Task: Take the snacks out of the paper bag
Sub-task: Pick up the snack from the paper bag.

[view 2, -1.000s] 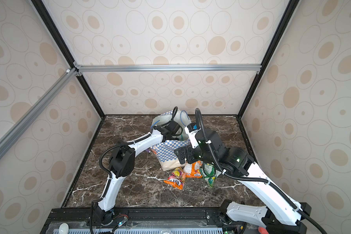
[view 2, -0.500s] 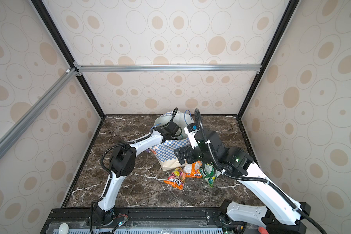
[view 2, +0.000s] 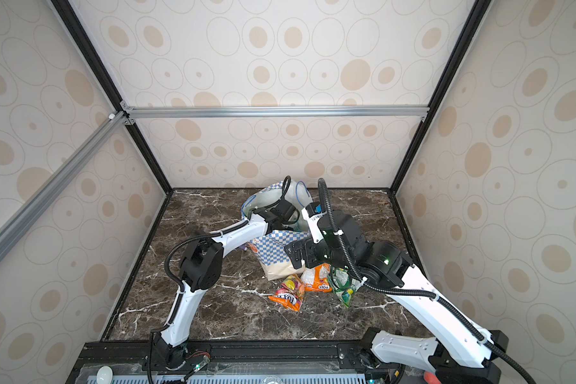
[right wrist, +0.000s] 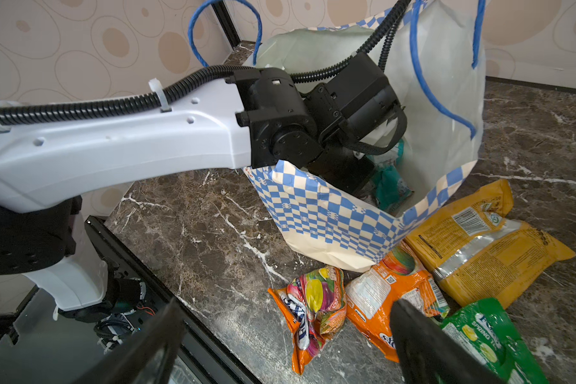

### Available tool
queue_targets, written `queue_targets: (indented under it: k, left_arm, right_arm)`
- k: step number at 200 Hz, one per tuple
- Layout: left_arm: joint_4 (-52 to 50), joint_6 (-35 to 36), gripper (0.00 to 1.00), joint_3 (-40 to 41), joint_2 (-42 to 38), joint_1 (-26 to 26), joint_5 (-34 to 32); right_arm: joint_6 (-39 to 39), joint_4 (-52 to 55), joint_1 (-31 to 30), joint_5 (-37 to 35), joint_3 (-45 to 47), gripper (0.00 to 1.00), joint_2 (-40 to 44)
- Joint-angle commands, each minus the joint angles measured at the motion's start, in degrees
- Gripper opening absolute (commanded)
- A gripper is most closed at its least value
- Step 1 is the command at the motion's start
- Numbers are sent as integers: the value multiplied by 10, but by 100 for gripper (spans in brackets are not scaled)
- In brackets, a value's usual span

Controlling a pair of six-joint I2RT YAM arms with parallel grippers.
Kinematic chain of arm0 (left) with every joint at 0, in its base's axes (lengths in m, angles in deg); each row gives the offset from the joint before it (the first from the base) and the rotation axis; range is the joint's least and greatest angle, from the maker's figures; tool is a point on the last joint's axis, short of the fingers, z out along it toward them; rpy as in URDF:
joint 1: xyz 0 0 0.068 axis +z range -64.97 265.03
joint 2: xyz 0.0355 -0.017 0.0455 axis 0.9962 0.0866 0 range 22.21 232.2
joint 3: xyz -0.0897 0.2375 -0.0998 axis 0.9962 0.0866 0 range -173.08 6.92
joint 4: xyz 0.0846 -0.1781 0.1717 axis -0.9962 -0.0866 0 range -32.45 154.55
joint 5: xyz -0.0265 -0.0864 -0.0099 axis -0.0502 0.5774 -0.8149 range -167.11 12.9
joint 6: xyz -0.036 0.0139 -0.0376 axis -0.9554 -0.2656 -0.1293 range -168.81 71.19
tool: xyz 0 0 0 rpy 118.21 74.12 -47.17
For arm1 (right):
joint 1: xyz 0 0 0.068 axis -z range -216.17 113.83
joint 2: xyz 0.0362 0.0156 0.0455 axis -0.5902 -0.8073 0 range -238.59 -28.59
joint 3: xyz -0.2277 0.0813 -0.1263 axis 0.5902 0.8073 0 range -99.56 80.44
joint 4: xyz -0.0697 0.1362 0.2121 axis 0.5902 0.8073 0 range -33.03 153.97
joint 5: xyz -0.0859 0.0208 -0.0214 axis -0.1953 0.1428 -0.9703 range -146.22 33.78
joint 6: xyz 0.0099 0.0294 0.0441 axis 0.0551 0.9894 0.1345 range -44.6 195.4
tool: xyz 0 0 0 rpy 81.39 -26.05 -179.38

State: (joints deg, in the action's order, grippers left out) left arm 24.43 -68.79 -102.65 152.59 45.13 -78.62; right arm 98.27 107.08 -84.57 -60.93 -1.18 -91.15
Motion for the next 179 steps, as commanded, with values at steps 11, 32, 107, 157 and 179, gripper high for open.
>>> queue_targets:
  k: [11,32,107,157,179]
  left_arm:
    - [-46,11,0,-32,-42,-3,-20]
    - [-38,12,0,-37,-69,-2,-30]
    - [-34,27,0,-85,-130,-4,-41]
    - [-31,26,0,-100,-153,-5,-51]
    - [-35,27,0,-113,-158,-5,-50]
  right_arm:
    - [4,-4,3,-7,7,100,-4]
    - [4,-5,3,-9,5,100,-5]
    - [16,-1,4,-42,-2,100,-16]
    - [21,0,6,-50,-1,100,-16]
    - [24,0,7,-54,0,100,-16]
